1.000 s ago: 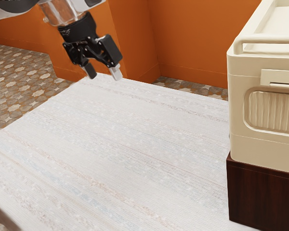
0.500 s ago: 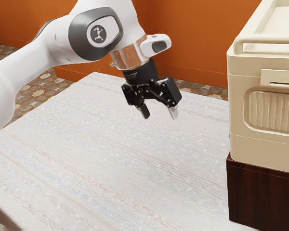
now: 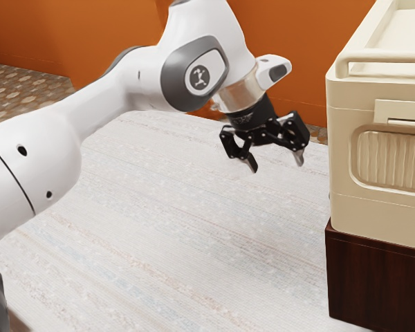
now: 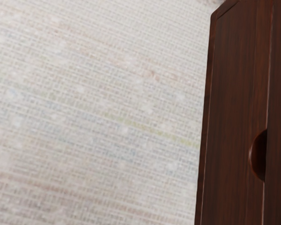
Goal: Pull the drawer handle with one arm to open the drawer
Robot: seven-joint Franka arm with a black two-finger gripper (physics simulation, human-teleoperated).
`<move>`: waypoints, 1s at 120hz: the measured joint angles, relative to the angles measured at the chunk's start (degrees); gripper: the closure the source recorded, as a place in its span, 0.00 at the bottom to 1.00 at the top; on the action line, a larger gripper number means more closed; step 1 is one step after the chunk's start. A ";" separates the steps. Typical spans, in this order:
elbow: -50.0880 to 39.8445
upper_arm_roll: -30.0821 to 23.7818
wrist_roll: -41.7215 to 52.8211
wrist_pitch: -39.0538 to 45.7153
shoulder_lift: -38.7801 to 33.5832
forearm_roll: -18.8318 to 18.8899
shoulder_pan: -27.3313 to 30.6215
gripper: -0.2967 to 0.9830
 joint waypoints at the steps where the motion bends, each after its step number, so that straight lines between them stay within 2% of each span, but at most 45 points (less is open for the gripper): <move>1: 0.12 0.02 -0.22 0.12 0.11 0.00 -0.07 0.23; 80: 5.17 0.10 -11.38 7.00 7.75 -0.54 -2.85 0.23; 120: 5.15 -0.12 -9.37 7.67 8.30 -4.22 -2.25 0.23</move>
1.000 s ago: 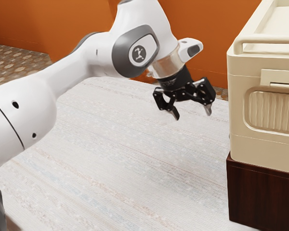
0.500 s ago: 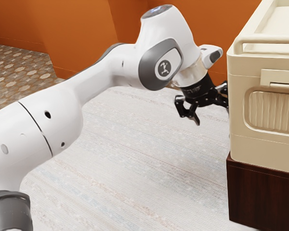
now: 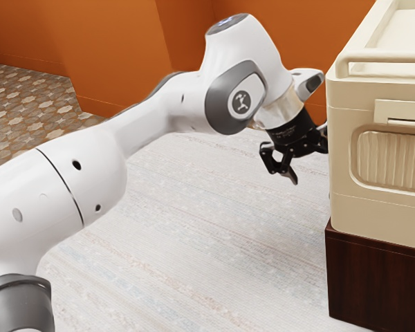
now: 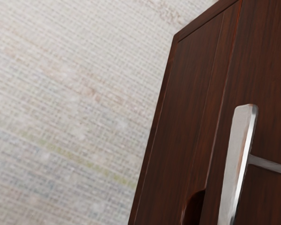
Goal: Pull the drawer handle with one arm to open the drawer
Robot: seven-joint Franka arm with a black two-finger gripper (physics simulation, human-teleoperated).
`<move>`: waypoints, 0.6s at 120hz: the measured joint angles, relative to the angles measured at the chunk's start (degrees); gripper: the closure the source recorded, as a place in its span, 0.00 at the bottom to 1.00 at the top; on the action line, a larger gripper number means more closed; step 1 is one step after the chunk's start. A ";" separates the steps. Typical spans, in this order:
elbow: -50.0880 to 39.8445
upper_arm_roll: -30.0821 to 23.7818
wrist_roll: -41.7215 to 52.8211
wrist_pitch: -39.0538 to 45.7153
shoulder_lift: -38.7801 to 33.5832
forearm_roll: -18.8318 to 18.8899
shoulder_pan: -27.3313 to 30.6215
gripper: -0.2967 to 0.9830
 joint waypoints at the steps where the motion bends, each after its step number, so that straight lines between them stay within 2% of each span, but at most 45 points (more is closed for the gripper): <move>1: -0.01 0.00 0.06 0.01 0.05 -0.06 0.00 0.23; 36: -0.32 0.00 1.89 0.00 1.16 -1.66 0.15 0.23; 72: -0.57 1.49 3.22 -1.98 1.12 -1.69 0.39 0.23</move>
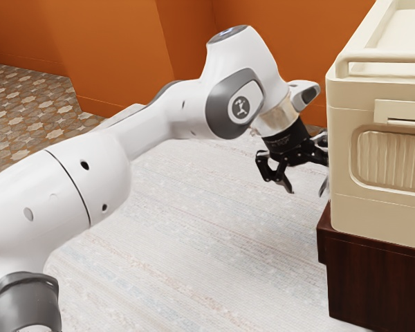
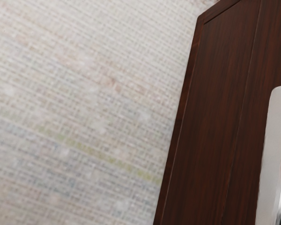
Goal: Pull the drawer handle with one arm to open the drawer
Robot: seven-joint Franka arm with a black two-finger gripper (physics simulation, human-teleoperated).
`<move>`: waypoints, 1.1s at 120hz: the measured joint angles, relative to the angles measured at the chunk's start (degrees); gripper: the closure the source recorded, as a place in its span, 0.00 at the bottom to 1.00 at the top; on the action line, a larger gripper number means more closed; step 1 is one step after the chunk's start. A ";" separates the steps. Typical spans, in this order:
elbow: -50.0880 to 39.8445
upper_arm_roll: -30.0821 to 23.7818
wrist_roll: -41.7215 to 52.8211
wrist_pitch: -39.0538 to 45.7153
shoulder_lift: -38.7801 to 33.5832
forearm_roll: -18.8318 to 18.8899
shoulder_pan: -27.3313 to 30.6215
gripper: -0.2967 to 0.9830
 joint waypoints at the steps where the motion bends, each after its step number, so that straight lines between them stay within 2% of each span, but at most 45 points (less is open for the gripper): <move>1: 0.00 0.09 0.04 -0.07 0.00 0.00 0.01 0.23; 68: 0.15 6.81 3.82 -8.34 -0.81 0.01 0.88 0.23; 132: 0.06 10.34 9.46 -15.48 -2.49 -0.17 1.90 0.23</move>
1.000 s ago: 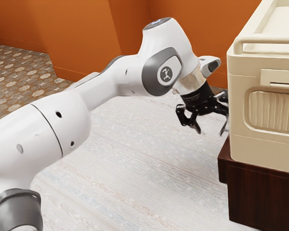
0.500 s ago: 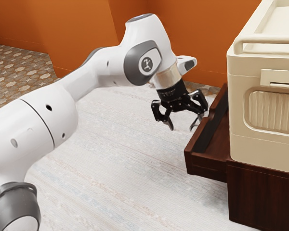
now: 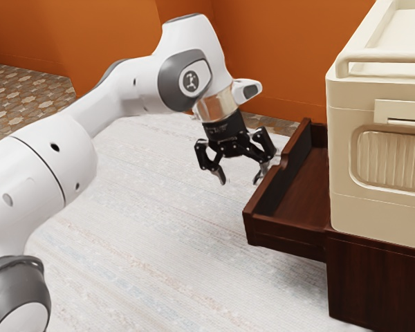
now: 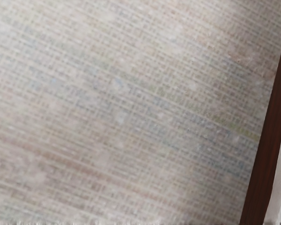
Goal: Pull the drawer handle with one arm to open the drawer
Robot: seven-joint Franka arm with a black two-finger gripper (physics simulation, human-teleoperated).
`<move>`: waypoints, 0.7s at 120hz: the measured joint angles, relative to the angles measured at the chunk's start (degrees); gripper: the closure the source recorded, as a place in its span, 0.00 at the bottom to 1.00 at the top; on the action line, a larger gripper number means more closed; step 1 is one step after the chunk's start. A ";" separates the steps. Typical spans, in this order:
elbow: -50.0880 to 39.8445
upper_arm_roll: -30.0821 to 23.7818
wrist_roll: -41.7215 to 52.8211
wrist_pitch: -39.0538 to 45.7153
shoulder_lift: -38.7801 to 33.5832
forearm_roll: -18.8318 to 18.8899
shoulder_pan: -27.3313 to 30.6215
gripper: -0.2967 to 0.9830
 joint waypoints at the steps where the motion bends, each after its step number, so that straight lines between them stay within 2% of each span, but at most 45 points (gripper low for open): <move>1: 0.00 0.09 0.10 -0.10 -0.03 0.00 0.00 0.23; 46: 0.34 4.11 4.69 -4.18 -2.67 -0.78 0.10 0.24; 62: 0.36 4.15 5.90 -4.85 -7.04 -1.36 0.78 0.23; 84: -2.51 3.88 6.49 -5.76 -18.00 -1.73 4.06 0.23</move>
